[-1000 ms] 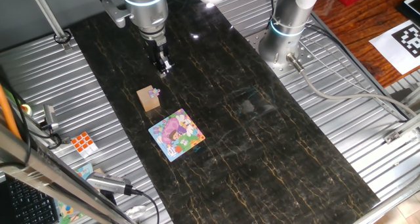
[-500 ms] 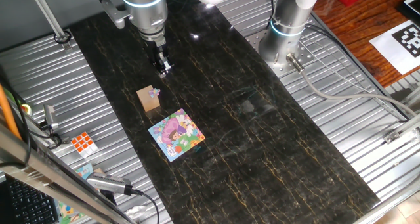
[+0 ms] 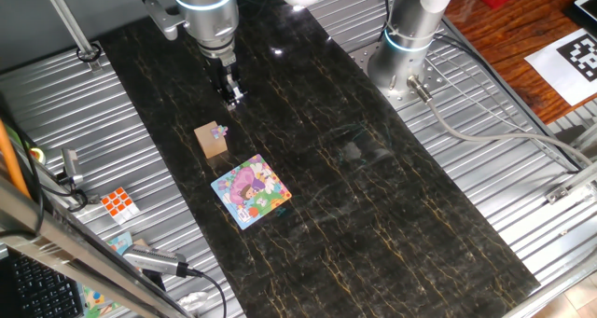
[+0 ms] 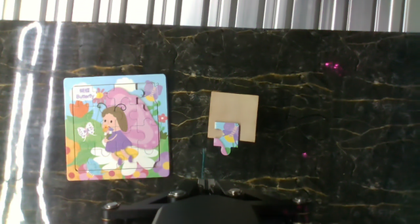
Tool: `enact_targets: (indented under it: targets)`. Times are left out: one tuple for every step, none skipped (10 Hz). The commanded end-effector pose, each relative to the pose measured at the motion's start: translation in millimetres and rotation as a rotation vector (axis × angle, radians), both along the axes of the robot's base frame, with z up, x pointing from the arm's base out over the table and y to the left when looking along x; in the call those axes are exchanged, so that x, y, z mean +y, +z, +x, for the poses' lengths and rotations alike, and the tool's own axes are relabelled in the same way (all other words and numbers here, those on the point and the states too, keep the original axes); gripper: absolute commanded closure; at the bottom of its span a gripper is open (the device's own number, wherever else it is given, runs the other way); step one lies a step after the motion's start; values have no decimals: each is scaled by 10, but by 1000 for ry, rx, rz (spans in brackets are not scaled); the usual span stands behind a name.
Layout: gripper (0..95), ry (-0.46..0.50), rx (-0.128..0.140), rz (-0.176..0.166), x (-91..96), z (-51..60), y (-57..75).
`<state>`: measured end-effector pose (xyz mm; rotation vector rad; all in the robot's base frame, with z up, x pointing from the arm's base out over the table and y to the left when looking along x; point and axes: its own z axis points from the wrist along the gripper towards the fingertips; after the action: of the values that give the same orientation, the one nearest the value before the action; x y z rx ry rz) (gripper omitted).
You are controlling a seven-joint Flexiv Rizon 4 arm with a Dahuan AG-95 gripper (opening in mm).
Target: Assemble one piece of a puzzle
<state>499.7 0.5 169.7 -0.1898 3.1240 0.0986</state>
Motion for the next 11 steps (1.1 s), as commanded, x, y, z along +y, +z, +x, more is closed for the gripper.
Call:
enact_targets:
  targets:
    - [950,-17,-2,-4,-5,3,2]
    - [950,-23,-5,-3,-7,6,-3]
    - [570,-26,-6,-5,-12,12,-16]
    - [570,-32,-7,-10,-20,21,-41]
    - [570,-35,-13,-18,-40,42,-91]
    - [570,-36,-17,-19,-56,72,-135]
    - [380,-38,-16,-22,-66,106,-160]
    - [570,-43,-15,-26,-85,167,-212]
    - [570,-46,-15,-26,-96,195,-239]
    - [570,-51,-15,-27,-110,263,-310]
    - [570,-52,-16,-33,-122,298,-355]
